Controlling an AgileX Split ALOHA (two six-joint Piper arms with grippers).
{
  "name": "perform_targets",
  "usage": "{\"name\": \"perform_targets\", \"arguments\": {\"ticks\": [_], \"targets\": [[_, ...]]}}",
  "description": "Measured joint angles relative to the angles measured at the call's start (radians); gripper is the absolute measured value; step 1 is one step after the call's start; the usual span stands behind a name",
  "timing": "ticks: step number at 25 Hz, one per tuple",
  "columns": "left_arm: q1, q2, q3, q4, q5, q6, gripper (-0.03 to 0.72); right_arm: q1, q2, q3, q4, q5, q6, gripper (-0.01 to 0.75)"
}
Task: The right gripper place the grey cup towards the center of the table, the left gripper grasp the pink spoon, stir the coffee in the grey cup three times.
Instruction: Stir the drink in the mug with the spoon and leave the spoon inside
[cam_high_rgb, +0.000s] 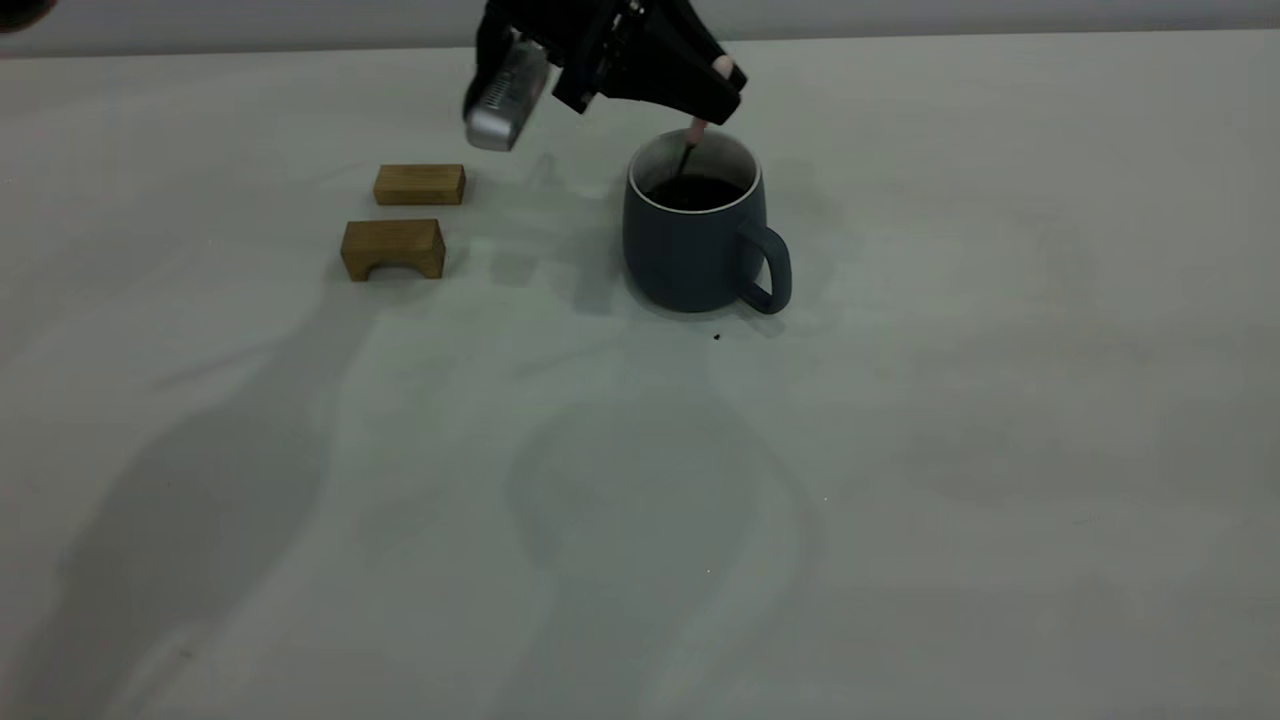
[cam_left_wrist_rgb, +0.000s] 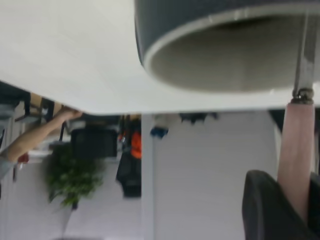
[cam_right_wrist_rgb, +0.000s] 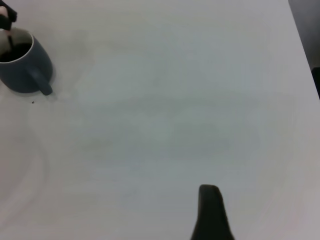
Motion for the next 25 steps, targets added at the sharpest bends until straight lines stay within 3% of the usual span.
{"name": "perform_targets", "arguments": {"ticks": [5,11,25], "targets": [[-0.026,0.027,-0.004,-0.087,0.0,-0.012,0.158,0.0,0.0,0.0,0.0,0.0,0.0,0.587],[-0.026,0.023,-0.007,-0.028,0.0,-0.127,0.158,0.0,0.0,0.0,0.0,0.0,0.0,0.587],[-0.012,0.007,-0.027,0.062,0.0,-0.112,0.15,0.0,0.0,0.0,0.0,0.0,0.0,0.587]]}}
